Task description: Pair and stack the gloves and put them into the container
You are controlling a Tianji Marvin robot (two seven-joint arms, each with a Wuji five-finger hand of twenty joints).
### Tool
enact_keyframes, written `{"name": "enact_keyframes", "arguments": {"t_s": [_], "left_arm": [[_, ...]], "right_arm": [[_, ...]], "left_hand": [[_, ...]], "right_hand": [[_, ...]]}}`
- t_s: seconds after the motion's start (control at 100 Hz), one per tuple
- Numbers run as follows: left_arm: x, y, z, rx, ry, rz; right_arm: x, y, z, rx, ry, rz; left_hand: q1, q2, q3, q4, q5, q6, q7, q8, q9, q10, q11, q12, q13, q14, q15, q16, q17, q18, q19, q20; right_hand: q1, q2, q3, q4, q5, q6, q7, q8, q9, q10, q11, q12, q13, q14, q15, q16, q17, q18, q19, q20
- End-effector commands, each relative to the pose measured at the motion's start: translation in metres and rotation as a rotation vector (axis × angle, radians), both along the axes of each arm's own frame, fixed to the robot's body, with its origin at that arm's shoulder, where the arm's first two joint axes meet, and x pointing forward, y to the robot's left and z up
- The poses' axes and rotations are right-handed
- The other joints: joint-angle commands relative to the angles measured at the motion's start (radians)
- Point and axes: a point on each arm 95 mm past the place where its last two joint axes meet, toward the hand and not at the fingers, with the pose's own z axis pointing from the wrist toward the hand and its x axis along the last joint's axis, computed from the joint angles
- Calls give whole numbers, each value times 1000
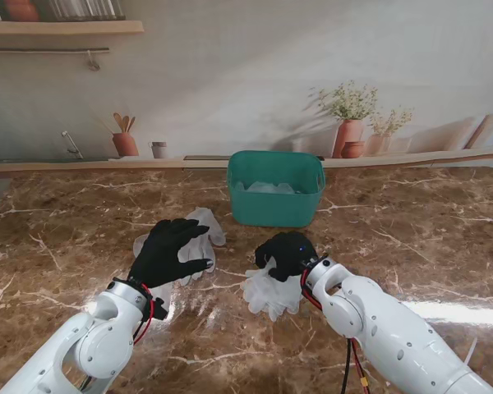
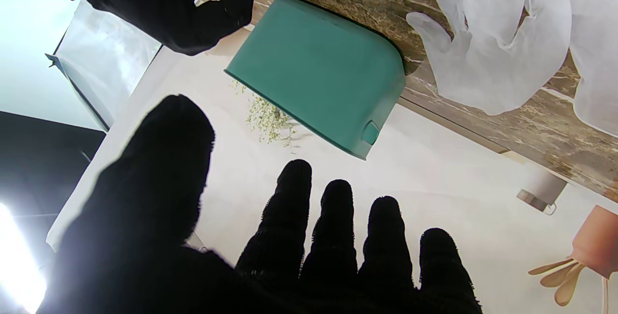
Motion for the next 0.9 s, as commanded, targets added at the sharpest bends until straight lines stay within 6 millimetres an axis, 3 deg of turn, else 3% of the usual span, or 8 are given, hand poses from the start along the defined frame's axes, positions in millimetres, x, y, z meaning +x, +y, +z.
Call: {"name": "enact_keyframes", "arguments": {"t_s": [0.0,0.43,0.57,0.63,0.64,0.68,0.83,0.89], "left_arm": [[-1,-1,-2,-4,4,2],[-1,-4,-3,-20,9,-7],[-1,-3,-3,-19,8,-5],[-1,-3,-3,-19,7,-5],[-1,-3,-3,-19,7,-5],[-1,-3,-3,-20,7,-5],[-1,-4,-3,-22,6,-9],[-1,-4,-2,-22,5,-12]], "right_arm": [[0,-2,0,41,-4,-46],[-21,-36,-14,22,-80,-94],[-29,-48,-20,-17,-87,-65],[-33,-52,-21,-32,-85,-49],[-33,-52,-21,-34,-84,-47],[-36,-54,-21,-44,-77,-41],[-42,-57,-21,-76,-11,-13],[-43,-56,-21,-80,25,1]], "left_hand": [[1,36,-21,25,34,-30,11,10,7,-30,-25,-10,-8,-55,-39,-14,0,-15,-32,-13],[5,40,-24,25,35,-31,11,10,7,-30,-27,-10,-8,-56,-41,-15,1,-15,-36,-21],[8,39,-24,25,36,-29,10,10,7,-29,-26,-10,-8,-56,-40,-15,2,-15,-36,-22],[8,40,-24,25,36,-29,10,10,6,-29,-26,-10,-8,-56,-40,-15,2,-15,-36,-23],[7,41,-25,25,35,-30,9,10,6,-29,-26,-10,-9,-56,-40,-15,2,-15,-36,-23],[8,40,-24,25,35,-29,9,9,6,-30,-26,-10,-8,-55,-40,-15,2,-14,-36,-23],[8,40,-25,25,33,-28,8,9,6,-31,-25,-9,-8,-56,-39,-14,2,-16,-35,-23],[6,41,-26,25,32,-28,7,8,4,-33,-25,-9,-9,-55,-39,-14,2,-15,-34,-23]], "right_hand": [[48,1,14,-8,13,4,32,21,21,-12,25,20,5,-1,21,23,-16,-2,38,5],[33,29,4,0,-7,-17,21,54,-28,-35,2,32,-72,-23,-34,28,-89,-14,-18,-16],[8,21,19,0,-6,-36,-6,84,-128,-27,-105,-18,-168,-43,-179,-24,-177,-20,-132,-34],[-10,16,30,0,-10,-38,-13,86,-207,-16,-137,-63,-226,-43,-227,-67,-217,-22,-181,-35],[-16,14,33,-2,-12,-39,-18,87,-258,-9,-131,-156,-263,-41,-245,-88,-238,-22,-206,-19],[-35,21,34,-1,-22,-43,-31,81,-349,8,-178,-214,-342,-37,-296,-118,-284,-20,-248,-17],[-188,43,-33,-26,-95,-24,-68,-7,-630,61,-301,-334,-633,5,-426,-221,-438,-1,-393,0],[-267,50,-44,-20,-93,12,-123,0,-691,76,-338,-391,-711,29,-470,-276,-476,17,-464,-10]]}}
